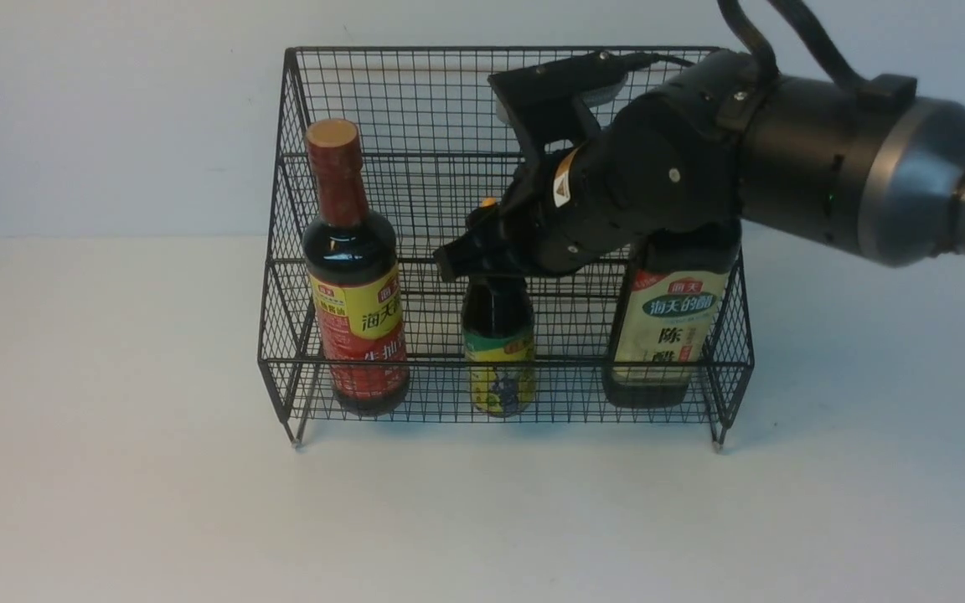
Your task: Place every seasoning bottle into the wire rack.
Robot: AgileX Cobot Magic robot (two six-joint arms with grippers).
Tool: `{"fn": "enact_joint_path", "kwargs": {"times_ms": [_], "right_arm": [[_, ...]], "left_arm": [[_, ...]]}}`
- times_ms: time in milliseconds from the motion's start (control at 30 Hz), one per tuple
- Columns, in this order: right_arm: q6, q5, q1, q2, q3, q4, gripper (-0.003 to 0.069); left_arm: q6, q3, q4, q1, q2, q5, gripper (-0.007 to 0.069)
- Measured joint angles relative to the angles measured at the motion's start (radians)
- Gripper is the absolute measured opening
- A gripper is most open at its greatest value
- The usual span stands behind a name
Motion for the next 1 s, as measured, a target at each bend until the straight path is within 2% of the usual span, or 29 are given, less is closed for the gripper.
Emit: {"fn": "enact_joint_path", "kwargs": {"times_ms": [133, 433, 767, 900, 1000], "right_arm": [[-0.005, 0.010, 0.000, -0.003, -0.001, -0.002, 0.0321], [-0.022, 0.075, -0.001, -0.064, 0.000, -0.033, 0.0521], [-0.024, 0.155, -0.001, -0.200, 0.000, -0.048, 0.0545], [-0.024, 0.281, -0.001, -0.317, 0.000, -0.049, 0.0544], [-0.024, 0.464, -0.001, -0.441, 0.000, -0.062, 0.0516]], "left_arm": [[0.000, 0.000, 0.000, 0.000, 0.000, 0.000, -0.0004], [0.000, 0.000, 0.000, 0.000, 0.000, 0.000, -0.0004], [0.000, 0.000, 0.000, 0.000, 0.000, 0.000, -0.0004], [0.000, 0.000, 0.000, 0.000, 0.000, 0.004, -0.0004], [0.000, 0.000, 0.000, 0.000, 0.000, 0.034, -0.0004]]}}
